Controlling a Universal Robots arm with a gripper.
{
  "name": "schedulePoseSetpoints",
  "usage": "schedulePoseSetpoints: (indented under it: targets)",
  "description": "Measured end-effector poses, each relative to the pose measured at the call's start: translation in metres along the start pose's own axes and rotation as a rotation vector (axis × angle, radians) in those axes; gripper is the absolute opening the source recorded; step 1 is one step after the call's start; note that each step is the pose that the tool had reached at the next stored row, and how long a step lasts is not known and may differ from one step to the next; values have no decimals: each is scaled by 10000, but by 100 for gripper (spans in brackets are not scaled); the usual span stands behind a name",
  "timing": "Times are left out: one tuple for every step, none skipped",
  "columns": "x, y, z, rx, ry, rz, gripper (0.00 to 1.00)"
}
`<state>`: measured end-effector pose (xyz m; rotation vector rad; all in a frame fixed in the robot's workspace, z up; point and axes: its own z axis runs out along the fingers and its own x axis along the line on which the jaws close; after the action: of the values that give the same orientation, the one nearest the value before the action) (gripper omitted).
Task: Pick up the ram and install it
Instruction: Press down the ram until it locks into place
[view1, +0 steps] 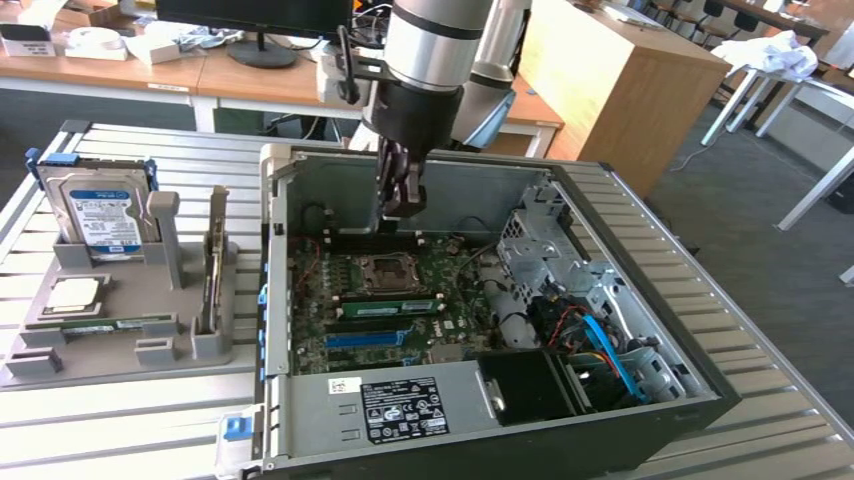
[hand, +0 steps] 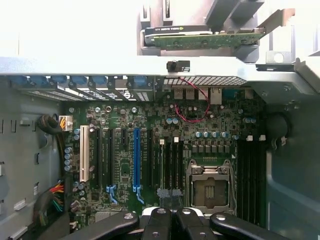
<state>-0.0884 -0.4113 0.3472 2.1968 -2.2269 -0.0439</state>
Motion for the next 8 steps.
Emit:
schedulePoseSetpoints:
  targets:
    - [0, 0, 0, 0, 0, 0, 10]
    - [0, -2, -1, -1, 1, -1, 10]
    - [0, -11, -2, -2, 4, -2, 10]
    - [0, -25, -3, -2, 4, -1, 10]
    - [-1, -44, -2, -1, 3, 1, 10]
    - [-1, -67, -2, -2, 1, 0, 10]
    - [-1, -89, -3, -3, 1, 1, 10]
    - [-2, -111, -4, -5, 2, 1, 10]
